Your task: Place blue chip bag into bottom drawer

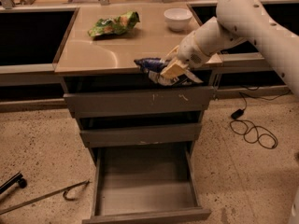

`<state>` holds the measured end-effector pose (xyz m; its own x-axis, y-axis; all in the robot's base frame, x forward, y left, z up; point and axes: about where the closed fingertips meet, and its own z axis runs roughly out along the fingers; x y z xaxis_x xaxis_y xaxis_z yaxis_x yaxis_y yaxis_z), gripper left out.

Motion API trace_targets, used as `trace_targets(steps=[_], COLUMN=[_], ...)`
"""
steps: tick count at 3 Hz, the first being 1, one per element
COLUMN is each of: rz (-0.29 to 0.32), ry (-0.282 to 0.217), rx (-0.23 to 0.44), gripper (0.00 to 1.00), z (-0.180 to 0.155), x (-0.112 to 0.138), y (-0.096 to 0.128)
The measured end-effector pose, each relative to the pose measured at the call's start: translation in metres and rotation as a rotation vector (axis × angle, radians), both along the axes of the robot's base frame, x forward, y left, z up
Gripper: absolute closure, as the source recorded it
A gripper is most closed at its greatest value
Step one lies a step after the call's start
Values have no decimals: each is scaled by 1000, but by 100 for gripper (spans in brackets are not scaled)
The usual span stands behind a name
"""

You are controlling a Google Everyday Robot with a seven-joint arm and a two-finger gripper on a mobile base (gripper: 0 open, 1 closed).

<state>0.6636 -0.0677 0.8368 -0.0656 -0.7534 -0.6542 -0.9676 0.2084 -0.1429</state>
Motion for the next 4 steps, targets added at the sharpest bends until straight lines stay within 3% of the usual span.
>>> trace_targets(steps=[1, 2, 3, 4], rz=[74, 111, 111, 88], ry=[63, 56, 55, 30], rx=[64, 99, 99, 110], gripper=[100, 100, 100, 100], z=[-20, -27, -27, -51], x=[-28, -71, -71, -77], y=[6, 3, 3, 5])
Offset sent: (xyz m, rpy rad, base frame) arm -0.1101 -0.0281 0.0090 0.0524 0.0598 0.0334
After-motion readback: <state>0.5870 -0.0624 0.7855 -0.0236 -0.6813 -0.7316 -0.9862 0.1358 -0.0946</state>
